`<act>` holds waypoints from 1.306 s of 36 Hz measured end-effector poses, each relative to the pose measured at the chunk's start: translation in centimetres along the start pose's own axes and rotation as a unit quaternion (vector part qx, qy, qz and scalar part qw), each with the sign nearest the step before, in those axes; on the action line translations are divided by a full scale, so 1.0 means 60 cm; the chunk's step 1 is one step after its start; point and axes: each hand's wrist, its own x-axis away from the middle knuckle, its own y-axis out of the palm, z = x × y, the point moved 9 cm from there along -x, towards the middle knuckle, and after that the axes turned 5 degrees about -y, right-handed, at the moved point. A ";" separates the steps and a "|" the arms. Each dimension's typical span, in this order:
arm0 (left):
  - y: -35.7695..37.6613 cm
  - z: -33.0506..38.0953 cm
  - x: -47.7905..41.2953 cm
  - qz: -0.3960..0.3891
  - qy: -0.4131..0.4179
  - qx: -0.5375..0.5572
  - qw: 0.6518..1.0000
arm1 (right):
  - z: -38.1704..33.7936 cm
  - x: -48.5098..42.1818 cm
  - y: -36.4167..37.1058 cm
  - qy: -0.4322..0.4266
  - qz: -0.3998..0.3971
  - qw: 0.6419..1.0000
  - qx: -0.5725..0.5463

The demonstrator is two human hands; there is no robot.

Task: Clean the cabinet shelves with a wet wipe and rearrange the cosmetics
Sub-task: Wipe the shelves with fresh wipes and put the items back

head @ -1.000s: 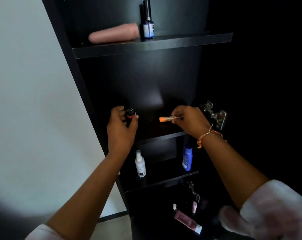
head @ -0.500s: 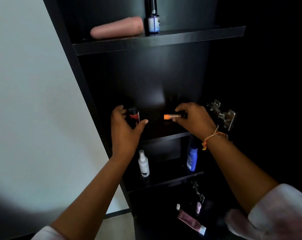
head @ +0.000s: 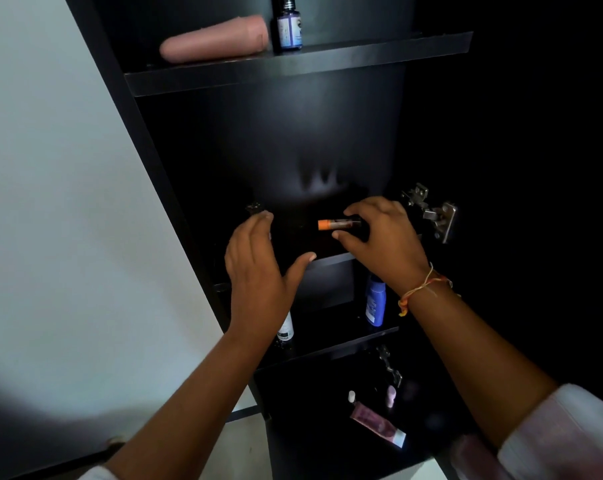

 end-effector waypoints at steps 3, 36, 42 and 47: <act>0.006 0.005 0.014 -0.011 0.011 0.009 1.000 | 0.000 0.013 0.000 0.003 -0.003 1.000 -0.003; 0.347 -0.122 0.534 -0.514 -0.168 0.044 0.840 | 0.217 0.655 0.328 0.341 -0.347 0.873 0.029; 0.431 -0.158 0.568 -0.558 -0.126 0.002 0.820 | 0.265 0.703 0.395 0.321 -0.419 0.847 0.061; 0.487 -0.177 0.588 -0.579 -0.085 -0.018 0.810 | 0.293 0.706 0.415 0.301 -0.391 0.864 0.102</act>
